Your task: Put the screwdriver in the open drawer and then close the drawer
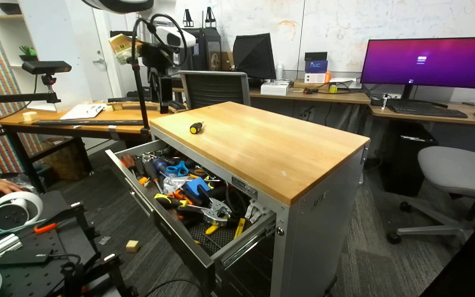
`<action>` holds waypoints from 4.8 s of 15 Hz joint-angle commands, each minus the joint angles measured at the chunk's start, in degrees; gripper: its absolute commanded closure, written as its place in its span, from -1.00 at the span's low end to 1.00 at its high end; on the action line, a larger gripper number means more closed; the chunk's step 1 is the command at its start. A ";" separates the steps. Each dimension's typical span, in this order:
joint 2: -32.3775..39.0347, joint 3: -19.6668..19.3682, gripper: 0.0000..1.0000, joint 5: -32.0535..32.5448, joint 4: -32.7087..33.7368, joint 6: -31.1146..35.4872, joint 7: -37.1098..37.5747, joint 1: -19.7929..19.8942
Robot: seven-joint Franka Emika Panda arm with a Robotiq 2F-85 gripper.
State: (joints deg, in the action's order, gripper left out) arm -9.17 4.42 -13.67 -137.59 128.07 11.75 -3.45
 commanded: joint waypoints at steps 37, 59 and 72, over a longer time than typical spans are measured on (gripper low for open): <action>31.94 -0.24 -1.00 42.02 26.25 1.22 26.50 -10.34; 34.89 -3.45 -1.00 30.43 29.03 15.27 28.95 -13.37; 30.19 -7.30 0.21 34.48 23.52 13.89 35.39 -16.55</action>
State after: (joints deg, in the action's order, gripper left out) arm 25.20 -1.00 17.88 -109.90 143.04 45.20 -18.29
